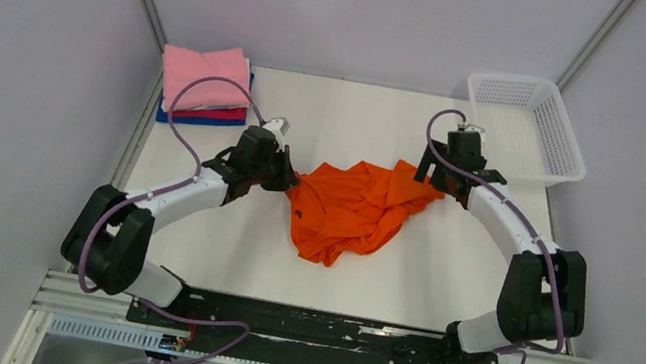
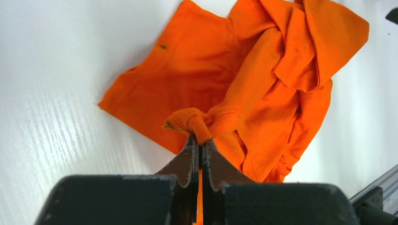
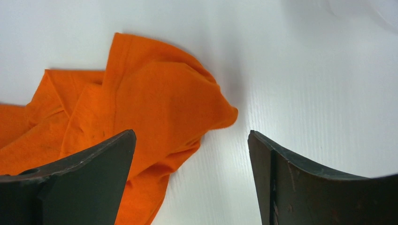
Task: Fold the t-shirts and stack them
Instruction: Flatten out the tshirt
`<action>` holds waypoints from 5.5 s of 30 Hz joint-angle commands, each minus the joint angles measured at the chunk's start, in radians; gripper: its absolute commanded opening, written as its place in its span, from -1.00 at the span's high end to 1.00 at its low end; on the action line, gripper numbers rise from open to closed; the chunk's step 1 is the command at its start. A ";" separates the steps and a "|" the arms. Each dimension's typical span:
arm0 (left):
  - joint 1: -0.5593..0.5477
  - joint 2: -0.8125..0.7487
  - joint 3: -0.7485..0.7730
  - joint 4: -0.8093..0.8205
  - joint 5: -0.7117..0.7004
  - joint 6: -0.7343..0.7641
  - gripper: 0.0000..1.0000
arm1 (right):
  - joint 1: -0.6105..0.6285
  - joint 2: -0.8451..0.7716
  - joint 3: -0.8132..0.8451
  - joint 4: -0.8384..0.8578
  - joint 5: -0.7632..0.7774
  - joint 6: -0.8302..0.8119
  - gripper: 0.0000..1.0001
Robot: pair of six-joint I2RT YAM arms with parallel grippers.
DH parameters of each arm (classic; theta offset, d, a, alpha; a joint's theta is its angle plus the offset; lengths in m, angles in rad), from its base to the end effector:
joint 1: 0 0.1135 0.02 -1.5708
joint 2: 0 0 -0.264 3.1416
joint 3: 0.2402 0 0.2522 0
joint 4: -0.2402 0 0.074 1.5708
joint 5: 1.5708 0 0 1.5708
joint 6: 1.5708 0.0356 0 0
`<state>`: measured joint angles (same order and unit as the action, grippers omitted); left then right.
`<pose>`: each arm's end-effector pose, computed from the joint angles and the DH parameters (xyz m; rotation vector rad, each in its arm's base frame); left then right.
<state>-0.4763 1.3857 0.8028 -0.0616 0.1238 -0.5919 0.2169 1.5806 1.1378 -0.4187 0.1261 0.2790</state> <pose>0.2613 -0.1398 0.2226 -0.0620 2.3070 -0.7095 0.3338 0.0690 0.2438 0.1319 2.4208 0.0719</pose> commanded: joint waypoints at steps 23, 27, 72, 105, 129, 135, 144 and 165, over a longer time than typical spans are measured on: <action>-0.002 -0.036 -0.063 -0.036 -0.072 0.018 1.00 | 0.161 0.502 0.373 -0.108 0.264 0.114 0.29; -0.002 -0.034 -0.064 -0.037 -0.072 0.016 1.00 | 0.153 0.483 0.348 -0.106 0.290 0.130 0.28; -0.002 -0.762 0.543 -0.235 -0.112 0.298 1.00 | 0.106 -0.912 0.170 0.335 0.079 -0.081 1.00; 0.227 -0.162 0.153 -0.423 -0.245 -0.044 -1.00 | -0.072 -0.567 -0.371 -0.046 0.285 0.324 -1.00; 0.013 0.030 -0.103 -0.236 -0.202 -0.153 -1.00 | -0.073 -0.003 -0.266 0.180 -0.090 0.272 -1.00; 0.123 0.231 0.006 -0.257 -0.260 -0.111 -1.00 | -0.126 0.185 -0.071 0.167 -0.006 0.271 -1.00; 0.194 0.385 0.224 -0.348 -0.328 -0.073 -1.00 | -0.266 0.378 0.226 0.129 -0.039 0.238 -1.00; 0.267 0.149 0.254 -0.370 -0.170 -0.060 -1.00 | -0.232 0.047 -0.010 0.232 -0.317 0.105 -1.00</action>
<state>-0.1978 1.6928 1.1450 -0.4595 -0.1638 -0.6483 -0.0204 1.6981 1.1698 -0.2878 -0.1455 0.4320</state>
